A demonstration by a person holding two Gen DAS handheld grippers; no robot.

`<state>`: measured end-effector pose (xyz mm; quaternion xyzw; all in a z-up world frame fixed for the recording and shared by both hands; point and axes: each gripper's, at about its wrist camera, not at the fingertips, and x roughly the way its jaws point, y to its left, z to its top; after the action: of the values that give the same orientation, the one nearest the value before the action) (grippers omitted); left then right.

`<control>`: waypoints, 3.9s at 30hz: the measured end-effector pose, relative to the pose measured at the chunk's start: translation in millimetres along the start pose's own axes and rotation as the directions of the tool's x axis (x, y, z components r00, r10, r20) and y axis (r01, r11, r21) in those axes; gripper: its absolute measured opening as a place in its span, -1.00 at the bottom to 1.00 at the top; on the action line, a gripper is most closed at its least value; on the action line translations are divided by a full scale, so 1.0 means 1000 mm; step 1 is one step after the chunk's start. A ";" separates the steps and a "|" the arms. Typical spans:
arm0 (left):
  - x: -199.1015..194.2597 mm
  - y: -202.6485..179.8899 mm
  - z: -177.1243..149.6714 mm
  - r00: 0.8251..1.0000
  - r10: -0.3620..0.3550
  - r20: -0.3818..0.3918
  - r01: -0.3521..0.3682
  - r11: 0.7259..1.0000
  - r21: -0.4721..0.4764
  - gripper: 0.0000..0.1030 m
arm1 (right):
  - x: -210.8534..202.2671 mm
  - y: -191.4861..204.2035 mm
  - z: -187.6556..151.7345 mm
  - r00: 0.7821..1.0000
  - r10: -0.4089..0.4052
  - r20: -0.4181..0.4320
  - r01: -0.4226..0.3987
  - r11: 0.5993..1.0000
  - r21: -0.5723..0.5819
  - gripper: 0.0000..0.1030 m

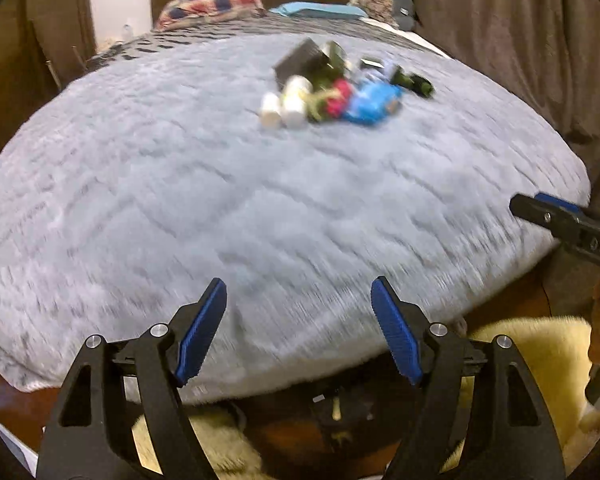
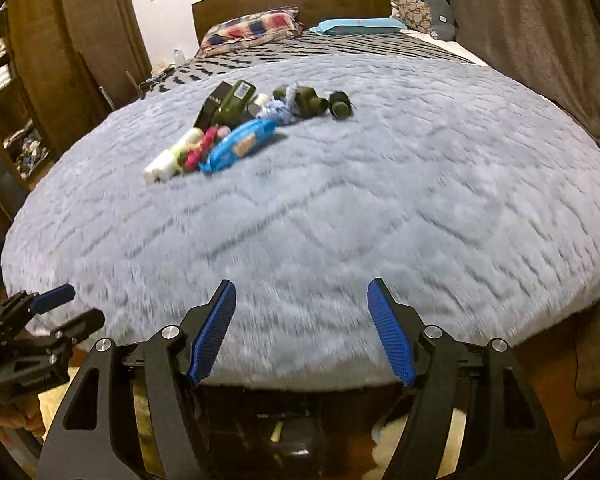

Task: Collect trash
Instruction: 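Open both tools to drop the items and lift back up, then grasp the white lip balm with the left tool while the right grasps the blue wrapper, then lower both held items past the bed edge toward the bin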

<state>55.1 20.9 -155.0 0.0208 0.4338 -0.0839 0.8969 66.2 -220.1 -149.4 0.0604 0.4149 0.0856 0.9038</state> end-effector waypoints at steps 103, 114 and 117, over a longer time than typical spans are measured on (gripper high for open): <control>0.008 -0.058 -0.099 0.979 -0.158 -0.130 0.164 0.986 0.038 -0.65 | -0.002 0.032 -0.116 0.985 0.031 -0.171 -0.054 0.990 -0.131 -0.61; 0.067 -0.063 -0.138 0.940 -0.165 -0.299 0.178 0.984 0.019 -0.65 | 0.048 0.028 -0.149 0.942 0.050 -0.332 -0.087 0.992 -0.097 -0.61; 0.075 -0.064 -0.144 0.929 -0.172 -0.327 0.187 0.982 0.015 -0.64 | 0.059 0.028 -0.155 0.929 0.052 -0.366 -0.090 0.992 -0.087 -0.61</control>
<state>-21.5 -36.4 -301.4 0.0152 0.5735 -0.1707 0.8011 -16.9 -175.0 -288.6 0.0120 0.5671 0.1491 0.8100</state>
